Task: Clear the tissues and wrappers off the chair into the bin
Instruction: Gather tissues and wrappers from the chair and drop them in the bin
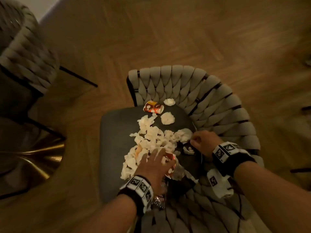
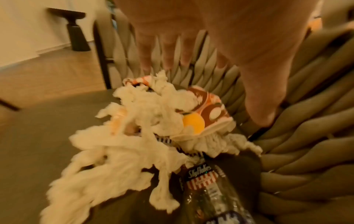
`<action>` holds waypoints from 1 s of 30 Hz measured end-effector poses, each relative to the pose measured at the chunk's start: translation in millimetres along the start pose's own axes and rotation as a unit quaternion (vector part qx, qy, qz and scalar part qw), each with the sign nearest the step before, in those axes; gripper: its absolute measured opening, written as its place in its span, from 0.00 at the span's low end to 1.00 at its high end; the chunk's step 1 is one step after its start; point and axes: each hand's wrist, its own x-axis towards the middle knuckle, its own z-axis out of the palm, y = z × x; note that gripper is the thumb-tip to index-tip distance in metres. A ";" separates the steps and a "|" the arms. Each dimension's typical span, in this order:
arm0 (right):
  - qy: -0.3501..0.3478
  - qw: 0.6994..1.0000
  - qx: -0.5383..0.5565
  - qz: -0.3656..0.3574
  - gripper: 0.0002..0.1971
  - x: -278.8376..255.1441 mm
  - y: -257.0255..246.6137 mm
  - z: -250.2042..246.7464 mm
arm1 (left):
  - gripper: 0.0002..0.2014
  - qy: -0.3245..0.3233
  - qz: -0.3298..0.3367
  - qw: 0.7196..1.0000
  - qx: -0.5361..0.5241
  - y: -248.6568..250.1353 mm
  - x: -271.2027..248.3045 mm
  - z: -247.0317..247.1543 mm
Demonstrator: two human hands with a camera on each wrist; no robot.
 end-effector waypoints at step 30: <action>0.042 0.977 -0.145 -0.148 0.35 231.1 -98.1 26.3 | 0.30 0.049 0.031 0.988 -0.145 -10.8 32.9 8.3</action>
